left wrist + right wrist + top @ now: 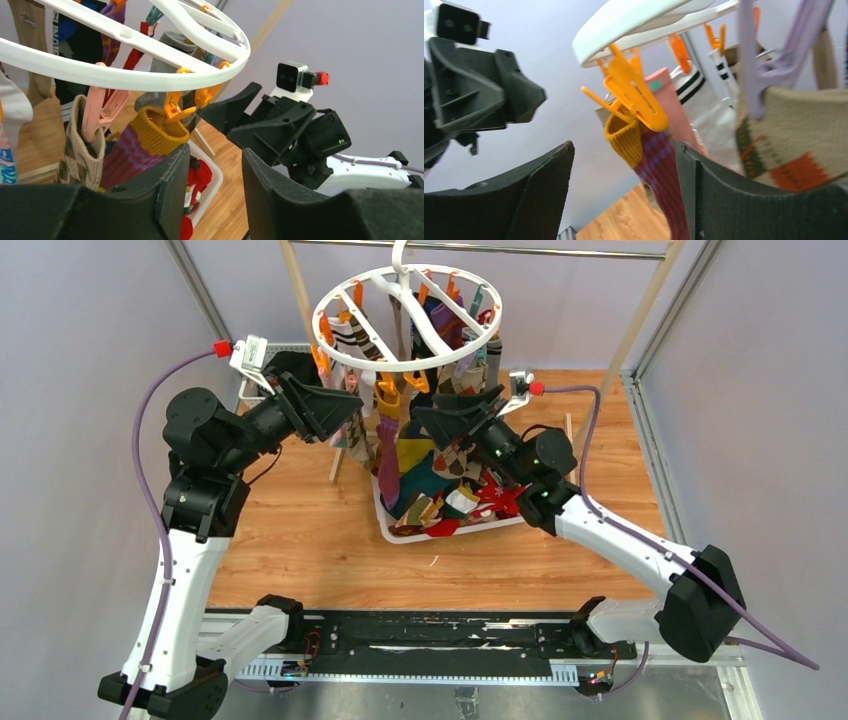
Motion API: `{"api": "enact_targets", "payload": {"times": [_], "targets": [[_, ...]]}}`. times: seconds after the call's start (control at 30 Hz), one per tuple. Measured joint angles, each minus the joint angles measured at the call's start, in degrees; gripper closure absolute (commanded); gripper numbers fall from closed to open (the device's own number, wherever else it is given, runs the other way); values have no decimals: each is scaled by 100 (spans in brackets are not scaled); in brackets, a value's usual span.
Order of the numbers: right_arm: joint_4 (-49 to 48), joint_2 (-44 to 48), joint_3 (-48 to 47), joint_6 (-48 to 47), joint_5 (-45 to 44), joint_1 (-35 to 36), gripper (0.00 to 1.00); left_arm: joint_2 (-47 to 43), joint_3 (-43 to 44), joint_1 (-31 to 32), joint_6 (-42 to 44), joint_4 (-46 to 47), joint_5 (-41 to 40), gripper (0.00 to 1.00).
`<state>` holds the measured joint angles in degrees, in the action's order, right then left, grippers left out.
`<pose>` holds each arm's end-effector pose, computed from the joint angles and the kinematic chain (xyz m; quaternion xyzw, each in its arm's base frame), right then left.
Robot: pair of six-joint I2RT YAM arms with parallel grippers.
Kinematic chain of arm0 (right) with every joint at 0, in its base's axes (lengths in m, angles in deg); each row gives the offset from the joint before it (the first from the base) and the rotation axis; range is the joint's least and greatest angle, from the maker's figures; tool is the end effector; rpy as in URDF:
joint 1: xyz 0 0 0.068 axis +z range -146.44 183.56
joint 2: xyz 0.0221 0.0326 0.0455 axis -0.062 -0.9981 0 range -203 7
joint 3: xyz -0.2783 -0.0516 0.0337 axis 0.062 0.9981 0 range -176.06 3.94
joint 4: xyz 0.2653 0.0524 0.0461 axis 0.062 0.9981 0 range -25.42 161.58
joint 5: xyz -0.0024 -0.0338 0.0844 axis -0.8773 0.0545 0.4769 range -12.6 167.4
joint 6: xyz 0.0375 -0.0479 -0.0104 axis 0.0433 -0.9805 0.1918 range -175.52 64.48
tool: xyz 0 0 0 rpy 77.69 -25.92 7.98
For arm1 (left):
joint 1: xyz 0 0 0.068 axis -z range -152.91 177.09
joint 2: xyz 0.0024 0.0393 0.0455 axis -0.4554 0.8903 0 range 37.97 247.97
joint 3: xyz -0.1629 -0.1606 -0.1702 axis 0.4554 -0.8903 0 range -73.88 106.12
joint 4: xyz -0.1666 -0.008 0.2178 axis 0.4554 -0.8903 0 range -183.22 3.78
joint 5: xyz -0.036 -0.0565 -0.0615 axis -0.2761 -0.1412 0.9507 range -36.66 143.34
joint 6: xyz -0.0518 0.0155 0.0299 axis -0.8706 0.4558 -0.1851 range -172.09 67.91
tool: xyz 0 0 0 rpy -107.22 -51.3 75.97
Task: Clip the socks to the hanger
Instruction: Clamp the sock onto the hanger, then open the clamp at the hanger.
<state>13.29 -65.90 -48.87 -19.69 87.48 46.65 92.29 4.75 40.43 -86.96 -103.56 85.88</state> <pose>0.2170 0.2142 0.4075 -0.1074 0.4832 0.5849 0.6426 0.1715 -0.0665 0.5132 0.0872 0.6643 -0.4631 0.5803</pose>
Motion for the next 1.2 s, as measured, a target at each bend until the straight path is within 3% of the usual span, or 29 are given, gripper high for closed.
{"api": "enact_targets", "payload": {"times": [0.33,0.7,1.03,1.2], "targets": [[459,-203,-535,-240,651,-579,25,-9,0,0,-4,2,205,55],[144,-859,-1099,-68,1510,-638,31,-13,0,0,-28,2,332,56],[-70,-1040,-1123,-87,1593,-595,32,-11,4,0,-116,2,358,56],[-76,-1082,-1123,-385,1259,-485,45,-11,17,0,-166,4,389,56]]}}
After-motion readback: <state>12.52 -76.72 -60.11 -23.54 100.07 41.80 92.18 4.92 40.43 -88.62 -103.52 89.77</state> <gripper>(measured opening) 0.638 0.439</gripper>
